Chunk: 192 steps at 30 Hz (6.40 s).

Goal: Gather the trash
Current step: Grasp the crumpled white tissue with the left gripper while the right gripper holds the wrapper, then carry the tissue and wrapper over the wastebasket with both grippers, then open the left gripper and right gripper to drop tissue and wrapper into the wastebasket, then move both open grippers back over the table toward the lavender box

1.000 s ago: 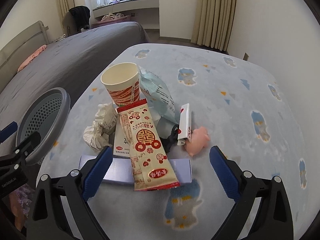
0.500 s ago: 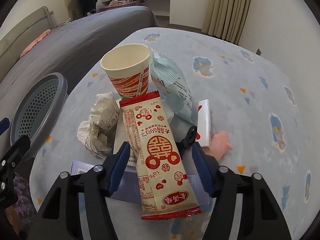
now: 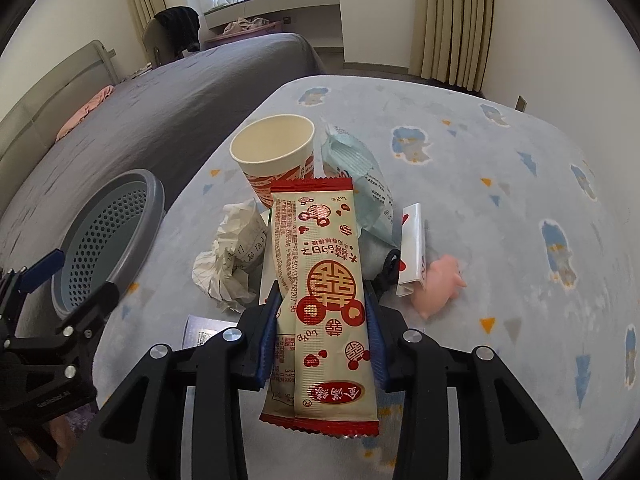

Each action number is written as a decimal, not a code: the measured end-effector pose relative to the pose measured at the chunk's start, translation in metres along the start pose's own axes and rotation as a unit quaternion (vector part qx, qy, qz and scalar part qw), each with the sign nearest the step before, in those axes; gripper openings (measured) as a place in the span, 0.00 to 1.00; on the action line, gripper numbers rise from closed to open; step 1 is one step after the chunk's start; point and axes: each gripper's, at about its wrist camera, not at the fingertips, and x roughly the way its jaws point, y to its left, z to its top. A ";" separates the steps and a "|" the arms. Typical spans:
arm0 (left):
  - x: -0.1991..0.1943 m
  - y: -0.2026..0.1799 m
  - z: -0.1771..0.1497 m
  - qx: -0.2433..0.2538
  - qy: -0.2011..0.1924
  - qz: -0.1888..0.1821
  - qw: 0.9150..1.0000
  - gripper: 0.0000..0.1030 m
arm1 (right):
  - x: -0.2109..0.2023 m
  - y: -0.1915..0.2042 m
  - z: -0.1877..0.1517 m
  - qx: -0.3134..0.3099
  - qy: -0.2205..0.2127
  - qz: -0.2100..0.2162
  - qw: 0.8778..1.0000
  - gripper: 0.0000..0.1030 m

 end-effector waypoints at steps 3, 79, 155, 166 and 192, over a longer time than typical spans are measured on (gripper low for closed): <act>0.001 -0.010 0.003 0.015 0.000 -0.003 1.000 0.94 | -0.008 -0.005 -0.001 0.009 -0.008 0.007 1.000 0.36; -0.020 0.078 0.020 -0.023 -0.013 0.005 1.000 0.24 | -0.023 0.053 0.021 -0.005 -0.024 0.099 0.995 0.36; 0.026 0.205 0.007 -0.117 0.043 0.086 0.988 0.57 | 0.077 0.222 0.063 -0.131 0.037 0.195 0.971 0.49; 0.025 0.208 0.007 -0.127 0.039 0.094 0.987 0.72 | 0.077 0.220 0.064 -0.125 0.040 0.194 0.972 0.50; 0.012 0.211 0.007 -0.130 0.021 0.091 0.987 0.83 | 0.061 0.203 0.056 -0.101 0.024 0.170 0.980 0.57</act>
